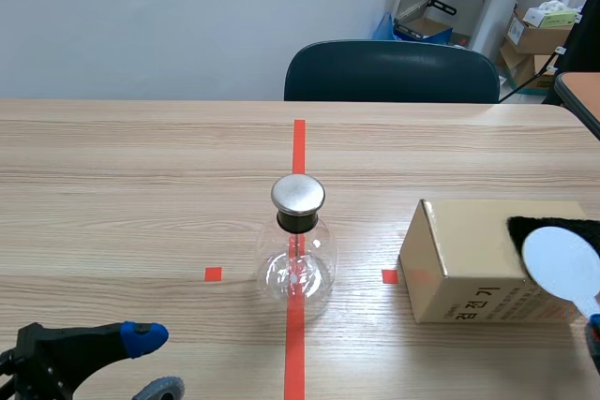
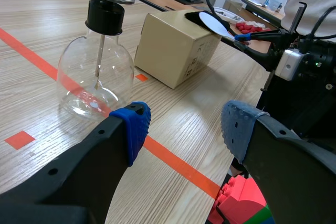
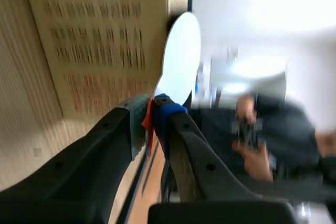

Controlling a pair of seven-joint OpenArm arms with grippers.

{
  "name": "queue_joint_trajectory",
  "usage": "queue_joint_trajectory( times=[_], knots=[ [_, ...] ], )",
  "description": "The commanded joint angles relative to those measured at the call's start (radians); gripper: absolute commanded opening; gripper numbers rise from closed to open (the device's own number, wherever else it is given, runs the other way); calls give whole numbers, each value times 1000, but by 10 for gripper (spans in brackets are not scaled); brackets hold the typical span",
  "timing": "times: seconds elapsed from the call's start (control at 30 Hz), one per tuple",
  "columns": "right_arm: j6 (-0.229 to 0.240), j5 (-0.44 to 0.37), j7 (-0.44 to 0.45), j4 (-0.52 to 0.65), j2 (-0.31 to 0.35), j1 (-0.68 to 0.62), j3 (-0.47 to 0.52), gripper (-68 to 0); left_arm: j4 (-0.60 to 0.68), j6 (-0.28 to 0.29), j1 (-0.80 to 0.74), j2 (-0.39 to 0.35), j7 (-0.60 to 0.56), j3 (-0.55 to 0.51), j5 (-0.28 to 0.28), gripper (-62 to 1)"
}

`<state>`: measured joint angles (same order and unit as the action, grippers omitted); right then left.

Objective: Do the electroscope experiment

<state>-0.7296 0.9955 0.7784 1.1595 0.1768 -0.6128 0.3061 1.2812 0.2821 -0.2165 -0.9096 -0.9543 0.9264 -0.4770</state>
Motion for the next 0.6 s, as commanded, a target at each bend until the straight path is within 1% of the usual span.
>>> queue_joint_trajectory(
  times=[0.0,0.03,0.07,0.1,0.17,0.23,0.27,0.3,0.33,0.37,0.47,0.5,0.53,0.57],
  knots=[
    [-33,-14,-79,8,12,0,7,-658,18,2,0,12,-14,-5,-3,-281],
    [-33,-14,-111,8,12,0,7,-658,18,2,0,12,-14,-5,-3,-281],
    [-33,-14,-119,8,13,0,7,-658,18,2,0,12,-14,-5,-3,-281],
    [-32,-12,-108,8,14,0,7,-658,18,2,0,12,-14,-5,-3,-281],
    [-32,-11,-22,8,14,0,7,-658,18,2,0,12,-14,-5,-3,-281],
    [-13,-7,94,8,14,0,7,-658,18,2,0,12,-14,-5,-3,-281],
    [-7,-6,134,8,14,0,7,-658,18,2,0,12,-14,-5,-3,-281],
    [-6,-6,151,8,13,0,7,-658,18,3,0,12,-14,-5,-7,-281],
    [-6,-7,147,8,11,-2,7,-658,18,6,0,12,-14,-5,-11,-281],
    [-7,-8,116,8,11,-2,7,-658,18,10,0,12,-14,-5,-15,-282],
    [-7,-7,-56,8,11,-2,7,-658,18,21,0,12,-14,-5,-23,-282],
    [-7,-7,-100,8,12,-2,7,-658,18,21,0,12,-14,-5,-29,-282],
    [-7,-7,-126,8,13,-2,7,-658,18,21,0,11,-14,-5,-32,-282],
    [-6,-6,-124,8,14,-2,7,-658,18,21,0,11,-14,-5,-37,-282]
  ],
)
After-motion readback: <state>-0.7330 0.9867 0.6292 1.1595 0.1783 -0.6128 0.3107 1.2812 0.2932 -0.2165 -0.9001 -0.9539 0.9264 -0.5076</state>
